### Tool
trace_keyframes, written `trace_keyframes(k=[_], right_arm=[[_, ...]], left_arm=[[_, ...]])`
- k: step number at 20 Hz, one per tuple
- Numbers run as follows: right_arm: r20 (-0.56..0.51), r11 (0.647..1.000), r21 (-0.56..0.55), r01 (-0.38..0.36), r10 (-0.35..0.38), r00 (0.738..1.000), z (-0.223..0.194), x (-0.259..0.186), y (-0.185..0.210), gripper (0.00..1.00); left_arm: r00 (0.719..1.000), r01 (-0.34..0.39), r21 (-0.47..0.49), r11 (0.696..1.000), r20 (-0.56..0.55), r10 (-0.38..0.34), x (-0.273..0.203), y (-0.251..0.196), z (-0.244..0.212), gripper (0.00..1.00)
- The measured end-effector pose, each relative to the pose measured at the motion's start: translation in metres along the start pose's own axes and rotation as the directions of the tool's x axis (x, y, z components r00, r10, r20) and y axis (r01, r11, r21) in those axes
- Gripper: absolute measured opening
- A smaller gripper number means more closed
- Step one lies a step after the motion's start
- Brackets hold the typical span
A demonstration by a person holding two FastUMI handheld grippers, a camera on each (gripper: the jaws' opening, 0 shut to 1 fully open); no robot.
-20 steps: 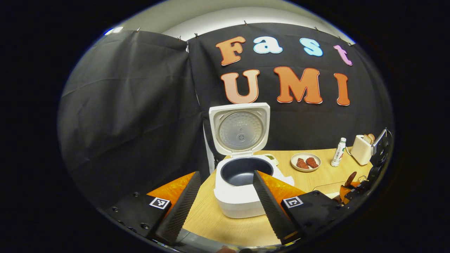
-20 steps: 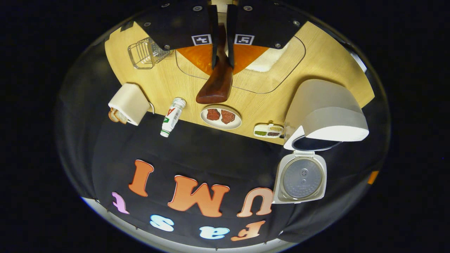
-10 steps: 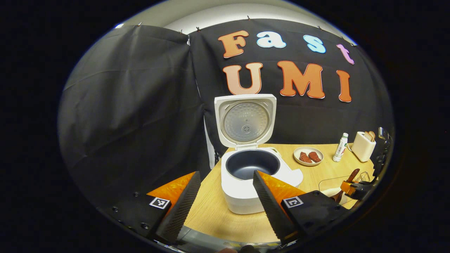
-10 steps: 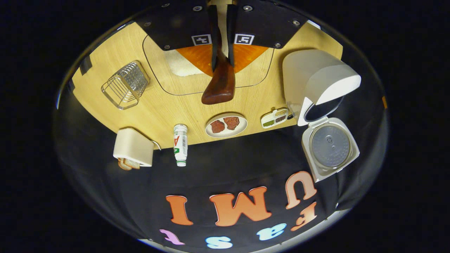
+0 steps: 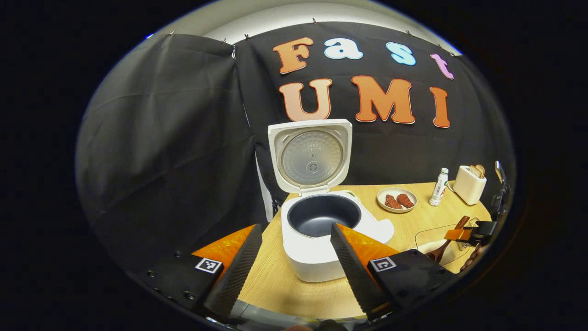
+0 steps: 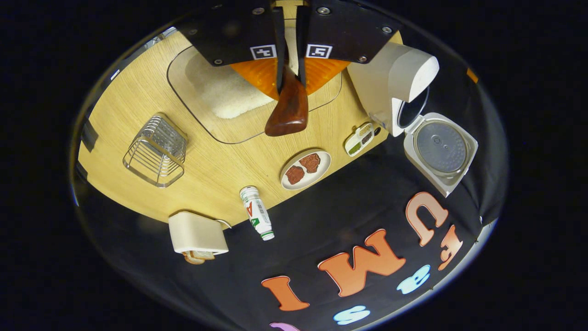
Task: Close the left gripper, press the button to open the rice cooker; take a wooden spoon from the chopstick holder with the right hand, scoop a spoonful of rice and pour it into the rice cooker, then put the wooden spoon back into the chopstick holder.
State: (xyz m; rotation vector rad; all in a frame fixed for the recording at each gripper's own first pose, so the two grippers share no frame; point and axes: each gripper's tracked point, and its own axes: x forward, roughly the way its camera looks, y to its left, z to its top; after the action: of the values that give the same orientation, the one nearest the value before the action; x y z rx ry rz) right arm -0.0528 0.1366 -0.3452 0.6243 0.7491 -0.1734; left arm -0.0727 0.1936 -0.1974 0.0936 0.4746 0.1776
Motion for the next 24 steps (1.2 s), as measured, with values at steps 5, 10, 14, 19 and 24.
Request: trace_keyframes(k=[5, 10, 14, 19, 24], right_arm=[[-0.056, 0.985, 0.155, -0.074, 0.083, 0.995, -0.001, 0.002, 0.001, 0.1], [-0.073, 0.946, 0.295, -0.136, 0.165, 0.984, 0.007, 0.002, -0.011, 0.09], [-0.047, 0.907, 0.383, -0.174, 0.208, 0.977, 0.024, 0.001, -0.025, 0.09], [-0.026, 0.845, 0.482, -0.232, 0.279, 0.96, 0.045, -0.003, -0.04, 0.09], [-0.004, 0.795, 0.541, -0.274, 0.329, 0.944, 0.065, -0.004, -0.045, 0.09]], left_arm=[[1.0, 0.013, 0.008, 1.0, -0.008, -0.013, 0.005, -0.003, -0.003, 1.0], [1.0, 0.027, 0.025, 0.999, 0.001, -0.027, 0.008, -0.016, 0.006, 0.99], [0.999, 0.033, 0.046, 0.998, 0.018, -0.034, 0.006, -0.032, 0.016, 0.99], [0.998, 0.042, 0.043, 0.998, 0.034, -0.044, 0.003, -0.052, 0.027, 0.99], [0.998, 0.032, 0.042, 0.999, 0.054, -0.034, -0.003, -0.065, 0.033, 1.0]])
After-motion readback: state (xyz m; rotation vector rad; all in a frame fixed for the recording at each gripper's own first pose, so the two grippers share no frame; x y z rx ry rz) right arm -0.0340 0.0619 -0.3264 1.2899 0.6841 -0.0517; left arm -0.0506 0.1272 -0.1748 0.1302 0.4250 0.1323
